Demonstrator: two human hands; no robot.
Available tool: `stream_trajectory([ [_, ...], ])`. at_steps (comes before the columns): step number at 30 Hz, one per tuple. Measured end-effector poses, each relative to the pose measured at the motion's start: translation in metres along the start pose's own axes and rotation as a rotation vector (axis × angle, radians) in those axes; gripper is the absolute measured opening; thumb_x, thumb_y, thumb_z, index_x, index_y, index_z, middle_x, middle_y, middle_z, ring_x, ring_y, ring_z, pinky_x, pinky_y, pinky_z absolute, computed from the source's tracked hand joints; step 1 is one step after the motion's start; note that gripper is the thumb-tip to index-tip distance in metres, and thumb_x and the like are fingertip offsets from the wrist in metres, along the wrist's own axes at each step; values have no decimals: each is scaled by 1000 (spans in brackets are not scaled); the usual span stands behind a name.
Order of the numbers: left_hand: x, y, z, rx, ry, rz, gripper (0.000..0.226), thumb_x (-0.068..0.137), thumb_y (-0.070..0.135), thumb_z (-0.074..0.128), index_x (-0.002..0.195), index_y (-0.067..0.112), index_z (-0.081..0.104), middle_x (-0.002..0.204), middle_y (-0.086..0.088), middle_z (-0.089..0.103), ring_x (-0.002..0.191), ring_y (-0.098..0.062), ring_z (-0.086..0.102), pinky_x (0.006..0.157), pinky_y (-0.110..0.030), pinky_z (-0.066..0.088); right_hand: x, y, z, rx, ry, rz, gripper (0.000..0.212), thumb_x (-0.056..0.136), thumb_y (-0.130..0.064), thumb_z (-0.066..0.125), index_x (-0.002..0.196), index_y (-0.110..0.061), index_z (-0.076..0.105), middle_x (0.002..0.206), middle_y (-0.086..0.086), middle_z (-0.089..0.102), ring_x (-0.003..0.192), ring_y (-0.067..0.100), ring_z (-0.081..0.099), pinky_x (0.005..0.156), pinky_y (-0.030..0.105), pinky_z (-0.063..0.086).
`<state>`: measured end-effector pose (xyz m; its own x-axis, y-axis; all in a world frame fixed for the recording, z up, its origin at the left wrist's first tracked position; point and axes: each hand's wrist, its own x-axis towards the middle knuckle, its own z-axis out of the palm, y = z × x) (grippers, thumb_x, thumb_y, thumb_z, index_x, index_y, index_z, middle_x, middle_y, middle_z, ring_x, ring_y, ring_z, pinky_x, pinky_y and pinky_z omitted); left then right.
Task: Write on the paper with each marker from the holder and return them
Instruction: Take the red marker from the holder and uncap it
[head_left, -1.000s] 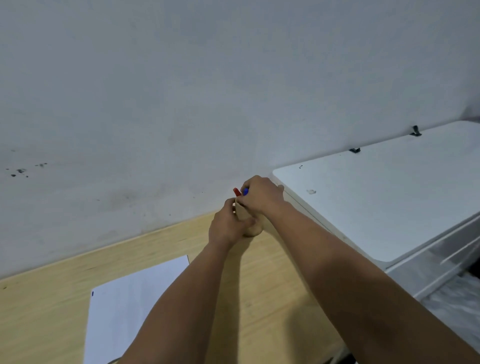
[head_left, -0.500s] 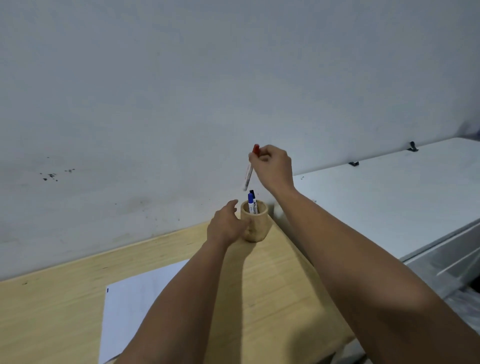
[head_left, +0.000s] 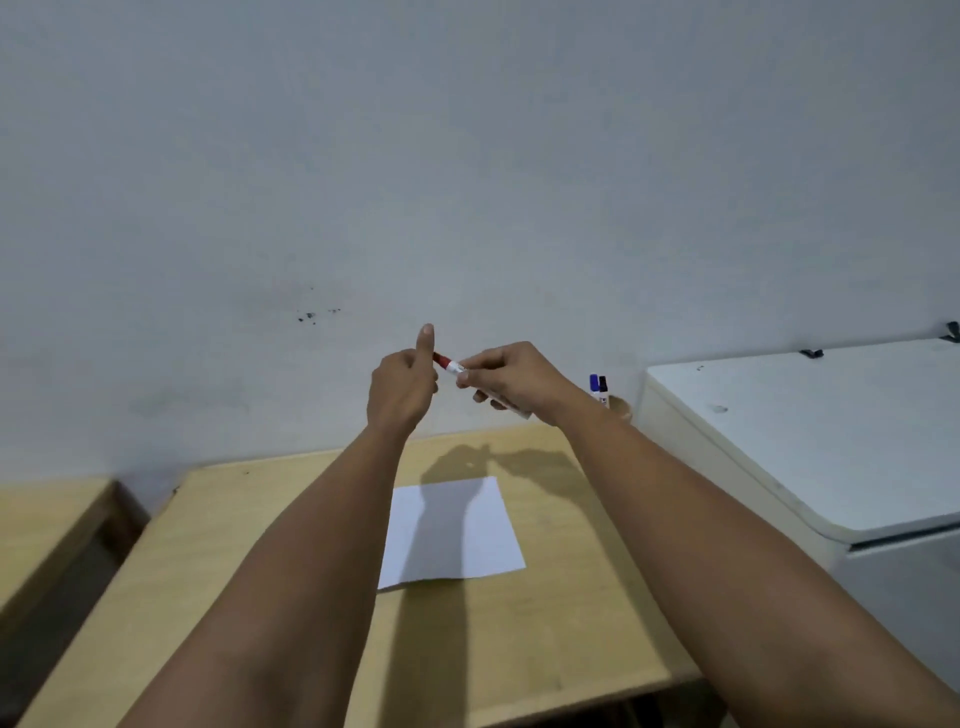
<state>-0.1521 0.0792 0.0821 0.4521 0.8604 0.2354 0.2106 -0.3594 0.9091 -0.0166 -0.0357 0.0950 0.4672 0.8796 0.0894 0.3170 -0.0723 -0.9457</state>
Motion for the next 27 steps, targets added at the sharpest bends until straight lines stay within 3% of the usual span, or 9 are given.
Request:
stream_trajectory([
  [3,-4,-18,-38,55,16,25,66,99,67,42,53,20,52,52,0,46,52,-25,47,58,-39,44,1,0,42,57,-117,8,22,95,-30,80,112,-15,84,92,2,76,70,14,60,61,27,45],
  [6,-2,-40,-72,107,41,25,62,104,46,48,48,21,38,49,2,32,49,-21,31,54,-33,28,6,2,78,120,-211,26,29,97,-31,79,118,-11,81,89,5,74,68,14,54,58,25,43],
  [10,2,-67,-103,111,76,-14,52,96,40,46,51,17,37,54,-1,34,55,-24,35,61,-49,52,17,7,115,178,-298,59,31,99,-25,77,123,-6,79,86,5,72,67,15,54,57,23,44],
  [13,4,-82,-112,71,110,-84,50,97,33,45,52,13,43,48,1,37,38,-15,39,70,-54,59,27,10,134,134,-290,20,29,100,-22,76,123,-6,79,84,7,70,65,15,51,56,23,42],
  [18,6,-101,-100,-16,121,-152,46,98,23,45,55,10,50,37,5,35,33,-9,48,62,-40,57,44,22,141,17,-297,3,25,100,-24,76,121,-11,81,84,6,71,64,14,51,56,22,43],
  [22,24,-127,-122,-284,368,-349,36,99,21,44,74,6,66,63,-4,51,55,-23,56,57,-36,58,48,51,116,-123,-244,2,20,100,-16,74,118,-8,80,82,6,72,58,11,52,53,21,43],
  [24,31,-159,-147,33,381,-257,48,102,29,39,79,1,70,77,-7,66,59,-33,66,60,-36,56,48,70,95,-119,-115,38,19,101,-15,72,118,-7,75,82,7,73,57,11,54,54,24,43],
  [27,24,-198,-153,614,200,-67,62,107,42,29,86,5,75,86,-13,73,76,-38,68,68,-38,47,51,83,82,74,85,108,5,107,-11,62,111,-13,62,84,11,70,55,16,57,51,24,44],
])
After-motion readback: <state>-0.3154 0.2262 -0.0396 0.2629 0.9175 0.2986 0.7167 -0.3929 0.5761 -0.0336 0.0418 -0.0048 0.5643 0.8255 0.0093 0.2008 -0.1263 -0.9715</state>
